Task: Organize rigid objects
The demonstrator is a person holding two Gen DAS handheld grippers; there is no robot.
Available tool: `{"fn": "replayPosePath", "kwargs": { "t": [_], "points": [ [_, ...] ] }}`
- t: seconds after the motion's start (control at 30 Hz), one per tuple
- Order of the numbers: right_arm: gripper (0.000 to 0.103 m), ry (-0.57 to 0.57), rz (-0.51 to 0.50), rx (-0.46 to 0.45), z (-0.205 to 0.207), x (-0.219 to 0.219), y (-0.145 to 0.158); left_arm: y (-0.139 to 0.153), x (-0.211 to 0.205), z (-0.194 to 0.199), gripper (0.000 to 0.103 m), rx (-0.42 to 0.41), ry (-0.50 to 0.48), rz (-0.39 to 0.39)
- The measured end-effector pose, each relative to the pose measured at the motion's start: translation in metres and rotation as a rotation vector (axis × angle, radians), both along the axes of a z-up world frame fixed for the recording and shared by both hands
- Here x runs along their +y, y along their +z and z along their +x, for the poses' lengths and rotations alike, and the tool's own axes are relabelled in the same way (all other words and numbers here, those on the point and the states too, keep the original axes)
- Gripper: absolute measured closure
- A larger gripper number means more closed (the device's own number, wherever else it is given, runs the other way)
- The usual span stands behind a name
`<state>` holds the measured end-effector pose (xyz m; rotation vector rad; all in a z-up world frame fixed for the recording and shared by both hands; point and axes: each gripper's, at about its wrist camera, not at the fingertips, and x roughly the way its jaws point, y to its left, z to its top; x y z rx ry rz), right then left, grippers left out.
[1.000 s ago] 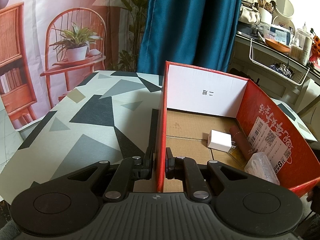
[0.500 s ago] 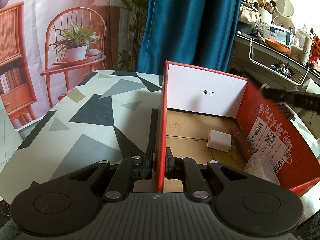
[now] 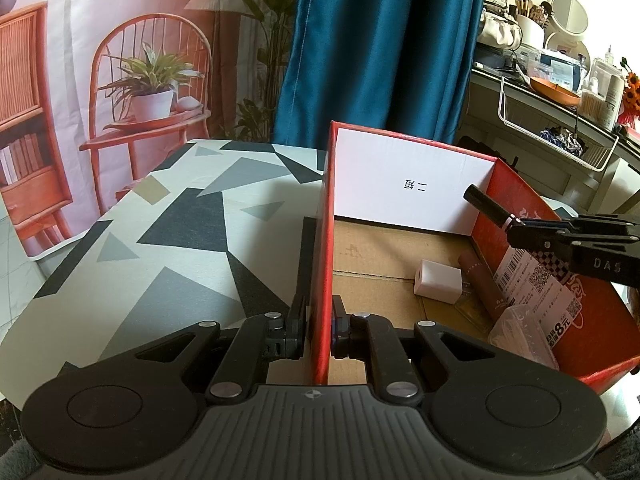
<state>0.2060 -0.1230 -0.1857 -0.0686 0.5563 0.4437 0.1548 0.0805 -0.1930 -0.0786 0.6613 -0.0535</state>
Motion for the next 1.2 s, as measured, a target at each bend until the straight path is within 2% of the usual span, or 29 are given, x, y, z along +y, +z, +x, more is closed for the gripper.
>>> {"fn": "replayPosePath", "kwargs": {
  "t": [0.63,0.7,0.83,1.0,1.2],
  "points": [
    [0.088,-0.002,0.020,-0.029,-0.001,-0.006,0.000,-0.001,0.000,0.001,0.089,0.000,0.000,0.001],
    [0.084,-0.014,0.021,-0.034,-0.002,-0.007,0.001,-0.001,0.000,0.001,0.089,0.000,0.000,0.001],
    [0.082,-0.037,0.029,-0.061,-0.005,-0.013,0.007,-0.001,0.000,0.001,0.089,0.000,-0.001,0.001],
    [0.069,-0.067,0.044,-0.111,-0.008,-0.025,0.021,-0.001,0.000,0.001,0.089,0.001,-0.004,0.005],
    [0.066,-0.054,0.003,-0.096,-0.001,-0.058,0.040,-0.001,0.000,0.001,0.089,0.003,-0.002,0.005]
  ]
}}
